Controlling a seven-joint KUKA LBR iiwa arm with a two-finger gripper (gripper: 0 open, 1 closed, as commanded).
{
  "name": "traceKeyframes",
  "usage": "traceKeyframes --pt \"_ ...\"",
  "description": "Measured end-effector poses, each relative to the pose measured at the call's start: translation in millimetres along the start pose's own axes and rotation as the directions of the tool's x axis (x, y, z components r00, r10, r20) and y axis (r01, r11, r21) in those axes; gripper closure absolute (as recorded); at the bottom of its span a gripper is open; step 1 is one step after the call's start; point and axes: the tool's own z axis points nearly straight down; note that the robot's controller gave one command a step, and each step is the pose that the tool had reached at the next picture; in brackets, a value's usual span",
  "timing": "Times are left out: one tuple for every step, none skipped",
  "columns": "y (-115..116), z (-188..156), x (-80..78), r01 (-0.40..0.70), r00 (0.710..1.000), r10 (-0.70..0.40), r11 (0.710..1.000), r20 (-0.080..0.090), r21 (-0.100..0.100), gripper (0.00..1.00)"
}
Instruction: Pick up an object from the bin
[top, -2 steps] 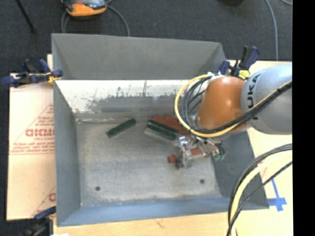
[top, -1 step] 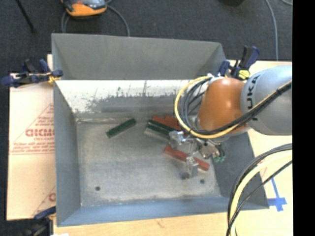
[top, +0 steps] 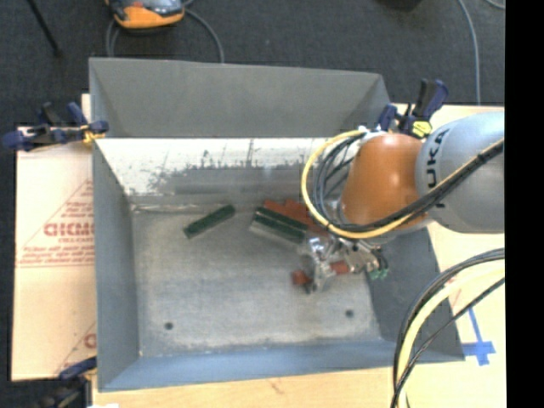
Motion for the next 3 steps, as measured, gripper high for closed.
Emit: traceKeyframes --pt "0.0 0.0 0.0 -0.001 1.000 0.001 1.000 0.000 0.000 1.00" --pt "-9.7 -37.9 -1.6 0.004 1.000 -0.004 1.000 -0.013 -0.003 1.00" --pt "-34.1 -168.5 -34.2 -0.011 1.000 0.011 1.000 -0.005 0.001 1.00"
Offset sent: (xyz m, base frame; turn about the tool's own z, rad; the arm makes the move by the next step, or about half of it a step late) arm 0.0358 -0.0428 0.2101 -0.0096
